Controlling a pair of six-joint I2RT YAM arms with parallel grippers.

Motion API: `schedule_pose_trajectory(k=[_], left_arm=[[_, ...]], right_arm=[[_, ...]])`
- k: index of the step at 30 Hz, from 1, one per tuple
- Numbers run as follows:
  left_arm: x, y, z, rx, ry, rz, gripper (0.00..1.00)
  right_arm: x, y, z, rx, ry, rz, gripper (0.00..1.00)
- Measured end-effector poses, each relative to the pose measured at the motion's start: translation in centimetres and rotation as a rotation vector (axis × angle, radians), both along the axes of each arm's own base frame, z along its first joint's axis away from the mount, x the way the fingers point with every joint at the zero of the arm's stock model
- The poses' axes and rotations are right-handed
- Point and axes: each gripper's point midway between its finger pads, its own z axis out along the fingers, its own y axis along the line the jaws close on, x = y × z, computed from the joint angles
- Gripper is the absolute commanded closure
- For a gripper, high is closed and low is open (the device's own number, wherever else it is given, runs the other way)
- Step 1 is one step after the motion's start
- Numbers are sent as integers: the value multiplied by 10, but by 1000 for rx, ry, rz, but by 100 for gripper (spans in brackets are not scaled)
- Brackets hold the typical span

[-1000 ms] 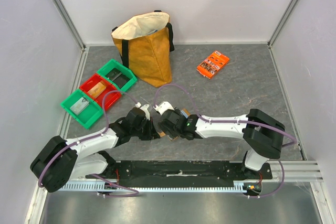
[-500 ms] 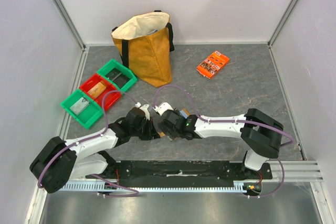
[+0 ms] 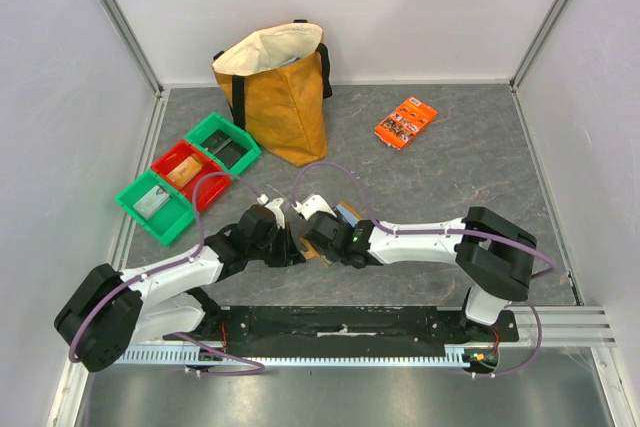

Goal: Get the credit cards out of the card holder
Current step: Remove the credit card from the card holder.

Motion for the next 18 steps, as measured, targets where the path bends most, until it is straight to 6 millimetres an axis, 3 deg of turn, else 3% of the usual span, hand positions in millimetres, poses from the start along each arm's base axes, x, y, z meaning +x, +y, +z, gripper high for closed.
schedule_pose_trajectory(k=[8,12,18], left_arm=[[-9,-2,0,-12,35,-31,98],[-10,-3,0,-17,39,-37,98],[-10,-2,0,-16,39,-37,98]], right_arm=[[14,-15,23,-23,-91,-57,48],[16,-11,34,-7,-110,-46,40],[4,5,31,36,-45,40,33]])
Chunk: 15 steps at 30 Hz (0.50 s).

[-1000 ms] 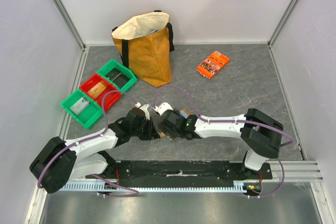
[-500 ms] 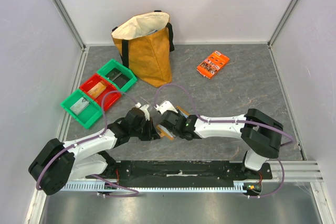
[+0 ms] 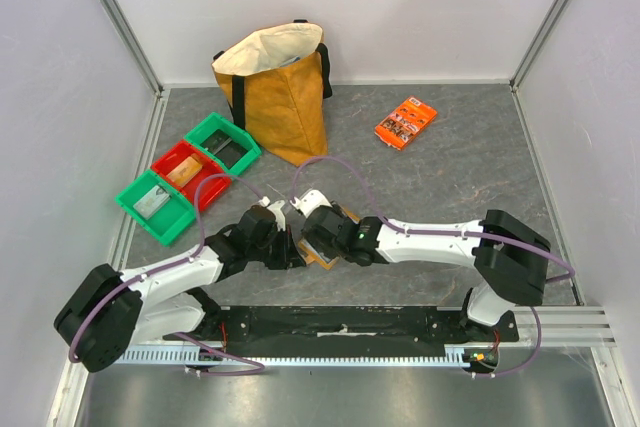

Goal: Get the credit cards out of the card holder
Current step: Remove the credit card from the card holder.

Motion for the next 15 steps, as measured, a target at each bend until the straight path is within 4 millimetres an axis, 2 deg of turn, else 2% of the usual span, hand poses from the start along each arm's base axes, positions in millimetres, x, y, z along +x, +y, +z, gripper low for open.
schedule_pose_trajectory(k=[7,15], left_arm=[[1,0,4,-9,-16,4,98],[0,3,3,-2,-18,10,98]], right_arm=[[-11,11,-8,11,52,76,32],[-16,9,-32,-46,91,100,33]])
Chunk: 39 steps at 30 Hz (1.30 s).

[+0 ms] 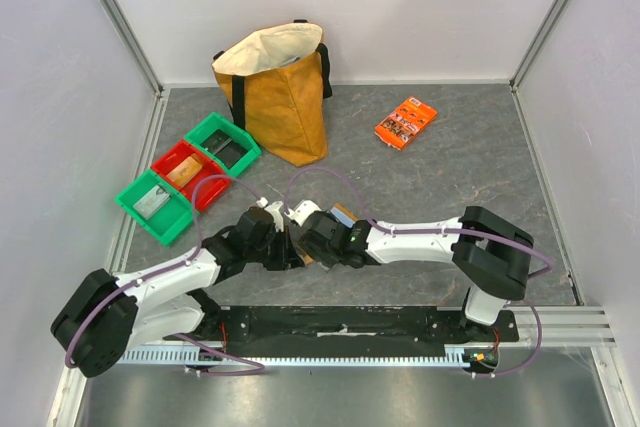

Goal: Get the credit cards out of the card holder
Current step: Remove the credit card from the card holder.

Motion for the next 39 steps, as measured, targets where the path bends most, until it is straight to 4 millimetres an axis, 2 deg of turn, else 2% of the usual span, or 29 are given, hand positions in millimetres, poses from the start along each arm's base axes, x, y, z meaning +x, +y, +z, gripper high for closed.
schedule_pose_trajectory(k=[4,11,18,24,28,31,33,39], left_arm=[[-2,3,-4,14,9,4,98],[-2,3,-4,15,9,5,98],[-3,2,-4,8,13,-4,98],[-7,2,-7,16,29,-22,98],[-9,2,-7,14,33,-33,98],[-9,2,-7,14,32,-33,98],[-8,2,-6,14,27,-30,98],[3,12,-5,54,-25,33,93]], right_arm=[[1,0,-3,-7,-5,-3,37],[3,-3,-3,-15,-33,-15,55],[10,-7,11,2,-88,-38,71],[22,-12,32,18,-167,-74,75],[29,-18,33,-11,-203,-97,77],[34,-20,31,-29,-209,-104,89],[39,-20,28,-31,-196,-109,93],[54,-25,26,71,-76,-177,94]])
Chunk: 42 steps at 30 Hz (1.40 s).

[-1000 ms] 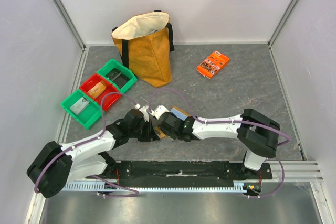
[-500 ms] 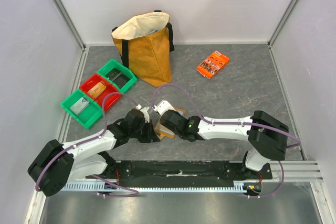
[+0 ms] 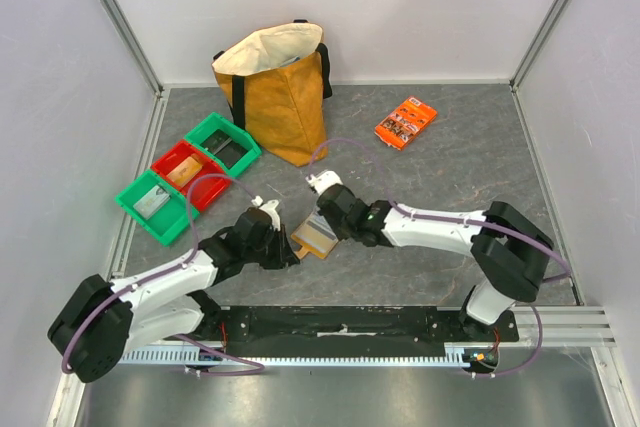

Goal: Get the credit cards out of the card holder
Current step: Remove the credit card from the card holder.

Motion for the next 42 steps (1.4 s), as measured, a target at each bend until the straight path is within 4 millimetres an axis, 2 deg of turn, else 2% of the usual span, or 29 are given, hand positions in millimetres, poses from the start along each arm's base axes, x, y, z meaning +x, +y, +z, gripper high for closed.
schedule_pose_trajectory(k=[4,5,7,8,10,15,17,18,22,25,32,38,42], left_arm=[[12,7,3,29,-54,57,85],[15,9,2,38,-64,70,83],[17,13,1,56,-68,85,73],[17,15,0,66,-68,90,71],[18,18,1,84,-66,99,60],[35,14,24,83,-116,125,47],[43,10,41,63,-153,137,46],[46,8,49,48,-171,139,41],[53,-4,75,-25,-216,126,36],[56,-18,81,-82,-211,105,31],[67,-52,63,-175,-119,95,36],[76,-66,38,-186,-48,116,39],[82,-72,30,-186,-25,131,40]], right_arm=[[-4,-11,-2,130,122,-82,83],[-7,-14,-3,155,150,-102,76],[-14,-17,-5,187,188,-129,67],[-18,-20,-8,198,211,-147,64],[-23,-26,-14,200,239,-183,59],[-18,-52,-23,161,238,-291,57],[-12,-59,-21,149,216,-316,56],[-10,-62,-19,142,203,-321,57],[-6,-59,-6,156,164,-275,62],[-1,-52,6,188,142,-232,68],[19,-39,12,283,148,-179,71],[32,-33,1,348,195,-157,72],[34,-36,-13,369,228,-162,75]])
